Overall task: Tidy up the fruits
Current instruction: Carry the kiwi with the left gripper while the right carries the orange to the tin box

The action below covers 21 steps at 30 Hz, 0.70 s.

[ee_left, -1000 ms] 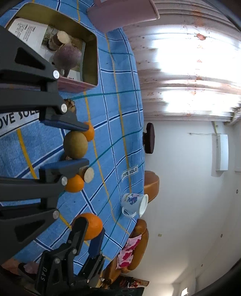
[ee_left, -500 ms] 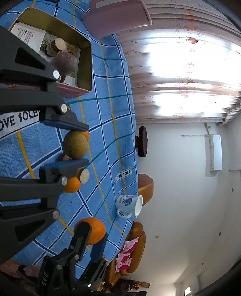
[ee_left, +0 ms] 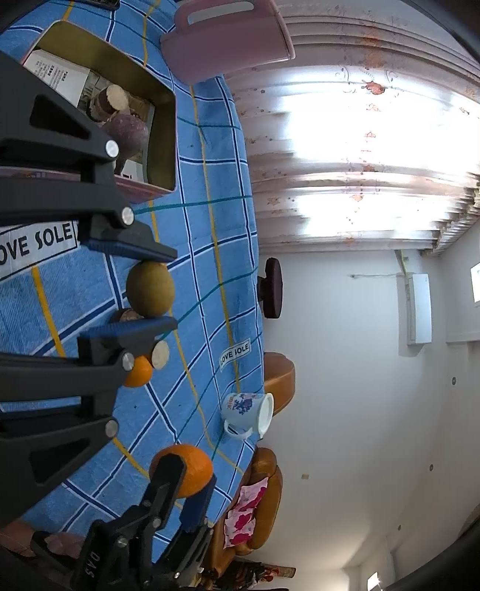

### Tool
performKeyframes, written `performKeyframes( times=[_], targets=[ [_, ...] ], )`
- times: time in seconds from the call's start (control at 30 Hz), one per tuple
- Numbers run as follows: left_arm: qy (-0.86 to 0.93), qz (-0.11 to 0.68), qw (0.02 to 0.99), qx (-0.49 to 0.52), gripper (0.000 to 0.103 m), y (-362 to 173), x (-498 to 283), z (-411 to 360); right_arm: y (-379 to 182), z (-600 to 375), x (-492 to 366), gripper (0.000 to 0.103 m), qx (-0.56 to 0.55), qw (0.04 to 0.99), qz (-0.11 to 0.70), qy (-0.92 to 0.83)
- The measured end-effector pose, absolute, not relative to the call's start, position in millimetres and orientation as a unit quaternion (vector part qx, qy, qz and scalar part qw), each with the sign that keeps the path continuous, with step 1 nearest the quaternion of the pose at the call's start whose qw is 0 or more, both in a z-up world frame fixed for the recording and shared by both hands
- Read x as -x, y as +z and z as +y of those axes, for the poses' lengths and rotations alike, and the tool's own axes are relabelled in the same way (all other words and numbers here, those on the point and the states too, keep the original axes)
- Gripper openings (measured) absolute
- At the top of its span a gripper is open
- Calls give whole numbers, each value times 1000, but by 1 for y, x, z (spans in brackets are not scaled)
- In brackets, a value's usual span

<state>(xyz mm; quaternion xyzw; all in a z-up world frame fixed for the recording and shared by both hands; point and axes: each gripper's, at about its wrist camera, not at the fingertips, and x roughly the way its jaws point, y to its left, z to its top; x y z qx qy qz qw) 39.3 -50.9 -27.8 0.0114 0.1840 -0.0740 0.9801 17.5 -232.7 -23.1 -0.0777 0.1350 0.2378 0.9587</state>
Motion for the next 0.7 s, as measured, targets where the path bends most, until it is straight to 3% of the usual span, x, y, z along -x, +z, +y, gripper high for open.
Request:
performKeyframes(
  times=[0.7],
  targets=[
    [-28,194,980,29,31,-16,-28,10,6,-167,-34,49,82,933,138,321]
  ],
)
